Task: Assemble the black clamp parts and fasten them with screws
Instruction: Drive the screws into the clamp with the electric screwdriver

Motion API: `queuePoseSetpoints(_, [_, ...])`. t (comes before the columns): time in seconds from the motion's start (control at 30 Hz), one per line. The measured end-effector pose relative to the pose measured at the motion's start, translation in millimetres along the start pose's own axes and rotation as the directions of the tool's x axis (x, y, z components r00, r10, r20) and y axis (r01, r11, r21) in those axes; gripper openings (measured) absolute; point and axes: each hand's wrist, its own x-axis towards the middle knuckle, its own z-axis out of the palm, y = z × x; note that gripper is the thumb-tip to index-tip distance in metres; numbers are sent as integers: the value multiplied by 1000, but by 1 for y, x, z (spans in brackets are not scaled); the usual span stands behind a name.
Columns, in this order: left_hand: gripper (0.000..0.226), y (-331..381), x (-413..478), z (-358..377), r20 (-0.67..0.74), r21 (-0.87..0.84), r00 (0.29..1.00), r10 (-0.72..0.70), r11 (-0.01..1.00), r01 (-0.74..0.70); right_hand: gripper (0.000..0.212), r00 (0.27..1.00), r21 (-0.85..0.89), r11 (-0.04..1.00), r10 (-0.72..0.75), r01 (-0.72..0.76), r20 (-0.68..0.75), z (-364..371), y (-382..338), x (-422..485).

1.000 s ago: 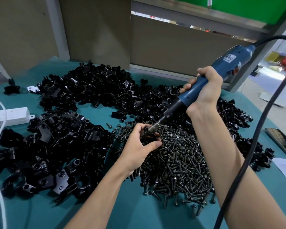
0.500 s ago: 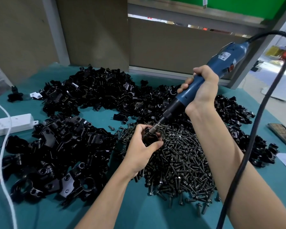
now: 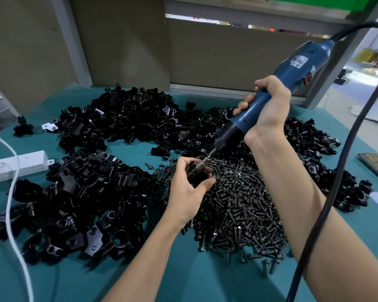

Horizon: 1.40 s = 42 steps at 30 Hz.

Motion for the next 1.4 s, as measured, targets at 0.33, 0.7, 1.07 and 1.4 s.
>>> queuePoseSetpoints(0.33, [42, 8, -2, -1, 209, -264, 974, -87, 954, 142, 9, 959, 22, 1000, 13, -20, 284, -5, -13, -4])
queuePoseSetpoints(0.7, [45, 10, -2, -4, 251, -395, 953, -173, 880, 263, 51, 736, 189, 967, -1, -172, 677, -7, -28, -7])
queuePoseSetpoints(1.07, [35, 10, 1, -7, 191, -615, 980, -62, 770, 169, 10, 893, 71, 997, -61, 33, 446, -7, -34, -6])
queuePoseSetpoints(1.4, [42, 10, -1, -10, 240, -554, 969, -56, 811, 184, 11, 927, -12, 999, -35, 42, 373, -4, -26, -2])
